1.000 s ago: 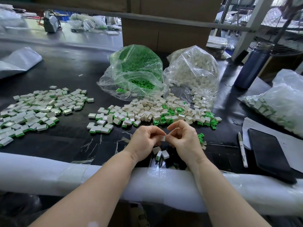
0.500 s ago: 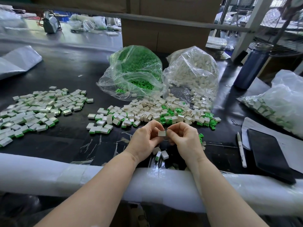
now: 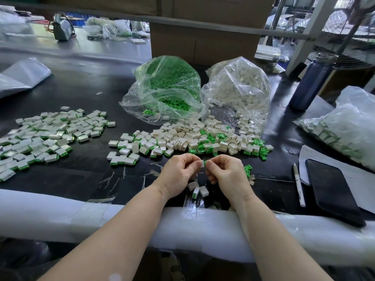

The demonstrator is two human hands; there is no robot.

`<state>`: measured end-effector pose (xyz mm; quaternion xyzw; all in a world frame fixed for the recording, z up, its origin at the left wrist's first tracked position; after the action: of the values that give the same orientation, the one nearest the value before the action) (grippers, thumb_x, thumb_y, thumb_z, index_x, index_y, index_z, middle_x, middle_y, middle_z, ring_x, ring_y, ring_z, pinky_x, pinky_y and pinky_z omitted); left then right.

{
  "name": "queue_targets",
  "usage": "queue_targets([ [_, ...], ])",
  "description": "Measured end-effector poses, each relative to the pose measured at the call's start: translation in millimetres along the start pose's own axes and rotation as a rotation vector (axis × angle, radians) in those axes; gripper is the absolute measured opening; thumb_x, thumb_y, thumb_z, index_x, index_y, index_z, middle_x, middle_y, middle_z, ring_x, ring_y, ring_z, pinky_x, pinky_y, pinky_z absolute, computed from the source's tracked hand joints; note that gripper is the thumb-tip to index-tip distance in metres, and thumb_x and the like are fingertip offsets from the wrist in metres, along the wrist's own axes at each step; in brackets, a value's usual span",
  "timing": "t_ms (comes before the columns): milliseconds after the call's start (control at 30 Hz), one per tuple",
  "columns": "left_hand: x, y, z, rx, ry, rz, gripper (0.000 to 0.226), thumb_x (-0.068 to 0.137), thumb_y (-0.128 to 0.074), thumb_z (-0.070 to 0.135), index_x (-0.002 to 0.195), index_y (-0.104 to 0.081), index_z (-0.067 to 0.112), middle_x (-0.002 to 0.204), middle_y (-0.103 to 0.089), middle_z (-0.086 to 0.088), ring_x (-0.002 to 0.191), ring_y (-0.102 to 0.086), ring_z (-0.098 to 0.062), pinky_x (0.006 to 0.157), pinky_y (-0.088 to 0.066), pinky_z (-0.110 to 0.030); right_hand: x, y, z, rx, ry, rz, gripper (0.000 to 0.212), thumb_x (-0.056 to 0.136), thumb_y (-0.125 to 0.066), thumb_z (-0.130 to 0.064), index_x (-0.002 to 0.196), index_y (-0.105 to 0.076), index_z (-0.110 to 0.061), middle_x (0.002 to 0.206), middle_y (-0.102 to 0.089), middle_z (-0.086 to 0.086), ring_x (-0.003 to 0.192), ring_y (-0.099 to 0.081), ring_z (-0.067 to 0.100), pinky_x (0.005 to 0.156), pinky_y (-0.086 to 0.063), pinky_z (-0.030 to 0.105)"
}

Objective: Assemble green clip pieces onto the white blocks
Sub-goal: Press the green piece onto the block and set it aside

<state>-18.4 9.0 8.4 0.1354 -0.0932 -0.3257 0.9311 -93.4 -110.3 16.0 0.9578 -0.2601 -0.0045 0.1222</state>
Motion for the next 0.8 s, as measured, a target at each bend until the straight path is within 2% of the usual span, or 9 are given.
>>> queue_targets([
  [67, -0.9, 0.2, 0.9, 0.058, 0.0, -0.01, 0.011, 0.093, -0.056, 0.017, 0.088, -0.066, 0.015, 0.078, -0.066, -0.003, 0.072, -0.059, -0.014, 0.073, -0.05, -0.029, -0.1, -0.5, -0.1, -0.027, -0.008, -0.004, 0.016, 0.088, -0.061, -0.007, 0.072, -0.063, -0.008, 0.056, -0.059, 0.001, 0.047, -0.052, 0.006, 0.047, -0.045, 0.017],
  [133, -1.3, 0.4, 1.2, 0.097, -0.007, -0.009, 0.013, 0.092, -0.056, 0.018, 0.09, -0.067, 0.012, 0.072, -0.063, 0.001, 0.067, -0.055, -0.011, 0.07, -0.047, -0.026, -0.1, -0.6, -0.5, -0.057, -0.011, -0.008, 0.016, 0.088, -0.061, -0.007, 0.072, -0.063, -0.006, 0.057, -0.058, 0.003, 0.049, -0.051, 0.01, 0.048, -0.045, 0.019],
  [300, -2.4, 0.5, 2.7, 0.156, -0.013, -0.025, 0.014, 0.092, -0.056, 0.018, 0.09, -0.068, 0.01, 0.072, -0.061, 0.002, 0.067, -0.053, -0.01, 0.071, -0.046, -0.025, -0.1, 0.3, -0.4, -0.097, -0.025, -0.045, 0.016, 0.087, -0.062, -0.007, 0.071, -0.062, -0.009, 0.058, -0.058, 0.006, 0.052, -0.05, 0.012, 0.051, -0.044, 0.023],
  [433, -2.2, 0.8, 2.0, 0.176, -0.021, -0.044, 0.013, 0.092, -0.056, 0.018, 0.088, -0.068, 0.012, 0.073, -0.062, -0.001, 0.071, -0.054, -0.014, 0.077, -0.048, -0.034, 0.3, 1.3, 0.7, -0.112, -0.019, -0.058, 0.018, 0.086, -0.063, -0.008, 0.068, -0.063, -0.012, 0.057, -0.057, 0.004, 0.051, -0.05, 0.011, 0.051, -0.044, 0.021],
  [533, -1.6, -0.1, 0.8, 0.142, -0.026, -0.018, 0.013, 0.092, -0.057, 0.019, 0.088, -0.068, 0.014, 0.072, -0.062, 0.0, 0.07, -0.055, -0.014, 0.076, -0.049, -0.035, 0.1, -0.1, 0.8, -0.099, 0.022, -0.026, 0.016, 0.086, -0.062, -0.007, 0.071, -0.062, -0.012, 0.061, -0.06, 0.002, 0.055, -0.054, 0.012, 0.057, -0.048, 0.027],
  [633, -0.5, -2.5, 0.4, 0.114, -0.037, 0.015, 0.008, 0.09, -0.059, 0.02, 0.09, -0.067, 0.018, 0.073, -0.063, 0.003, 0.068, -0.056, -0.011, 0.074, -0.05, -0.032, -0.2, 0.0, 0.1, -0.068, 0.074, 0.013, 0.014, 0.086, -0.062, -0.003, 0.08, -0.061, -0.016, 0.07, -0.063, 0.003, 0.062, -0.059, 0.01, 0.062, -0.052, 0.025],
  [733, 0.2, -3.6, -0.2, 0.1, -0.054, 0.03, 0.012, 0.088, -0.063, 0.017, 0.097, -0.061, 0.024, 0.078, -0.063, 0.0, 0.066, -0.056, -0.008, 0.07, -0.049, -0.022, 0.7, 1.2, -0.5, -0.012, 0.078, 0.027, 0.016, 0.084, -0.062, 0.001, 0.079, -0.061, -0.014, 0.062, -0.06, 0.001, 0.051, -0.054, 0.003, 0.054, -0.046, 0.018],
  [800, 0.2, -3.6, -0.8, 0.118, -0.054, 0.031, 0.018, 0.084, -0.068, 0.014, 0.093, -0.057, 0.025, 0.078, -0.063, -0.002, 0.063, -0.055, -0.006, 0.067, -0.047, -0.018, 1.1, 0.9, -0.6, 0.023, 0.066, 0.028, 0.016, 0.083, -0.062, 0.002, 0.076, -0.062, -0.012, 0.061, -0.062, 0.001, 0.05, -0.055, 0.002, 0.05, -0.046, 0.016],
])
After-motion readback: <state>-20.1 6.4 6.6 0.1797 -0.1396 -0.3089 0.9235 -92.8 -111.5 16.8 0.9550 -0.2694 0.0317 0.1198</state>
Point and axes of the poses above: each hand's wrist, its own x-axis towards the middle knuckle, its own y-axis out of the back of the hand, z = x × y, the point moved 1 cm from there along x, towards the middle knuckle
